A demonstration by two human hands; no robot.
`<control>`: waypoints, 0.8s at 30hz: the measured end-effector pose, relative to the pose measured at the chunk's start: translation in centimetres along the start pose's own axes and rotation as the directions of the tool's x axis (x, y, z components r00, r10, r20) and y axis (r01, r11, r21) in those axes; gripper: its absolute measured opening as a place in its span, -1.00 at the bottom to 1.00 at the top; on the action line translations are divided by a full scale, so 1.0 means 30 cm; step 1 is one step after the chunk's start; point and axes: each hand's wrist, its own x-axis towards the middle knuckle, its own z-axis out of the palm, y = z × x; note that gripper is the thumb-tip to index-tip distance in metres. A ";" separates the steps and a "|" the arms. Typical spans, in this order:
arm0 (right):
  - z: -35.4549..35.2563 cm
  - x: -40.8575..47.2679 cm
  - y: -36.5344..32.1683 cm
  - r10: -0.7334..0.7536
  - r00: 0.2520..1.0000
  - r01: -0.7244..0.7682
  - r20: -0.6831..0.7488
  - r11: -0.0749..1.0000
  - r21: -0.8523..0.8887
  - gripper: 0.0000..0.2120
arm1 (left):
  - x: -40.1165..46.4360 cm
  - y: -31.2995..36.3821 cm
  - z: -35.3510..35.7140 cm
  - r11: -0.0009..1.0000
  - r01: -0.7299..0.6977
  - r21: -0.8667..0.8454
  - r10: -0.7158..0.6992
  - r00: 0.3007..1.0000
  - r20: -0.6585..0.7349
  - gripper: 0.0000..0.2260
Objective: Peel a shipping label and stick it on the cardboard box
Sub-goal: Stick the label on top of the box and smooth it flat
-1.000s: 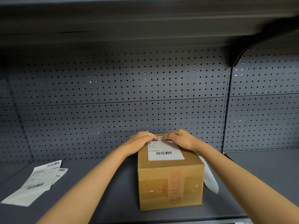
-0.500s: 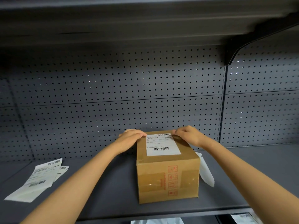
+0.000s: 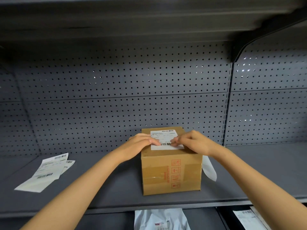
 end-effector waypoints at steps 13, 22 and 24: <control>0.011 -0.038 -0.024 -0.032 0.993 0.018 -0.113 0.992 -0.122 -0.46 | -0.042 0.066 0.060 0.990 -0.038 0.139 0.052 0.993 -0.102 -0.69; 0.012 -0.083 -0.019 0.031 0.997 -0.034 -0.077 0.999 -0.034 -0.65 | -0.082 0.065 0.070 0.987 -0.056 0.150 0.075 0.989 -0.128 -0.65; -0.006 -0.100 -0.011 0.049 0.994 -0.049 -0.098 0.999 -0.001 -0.69 | -0.097 0.040 0.047 0.989 -0.033 0.141 0.056 0.986 -0.159 -0.66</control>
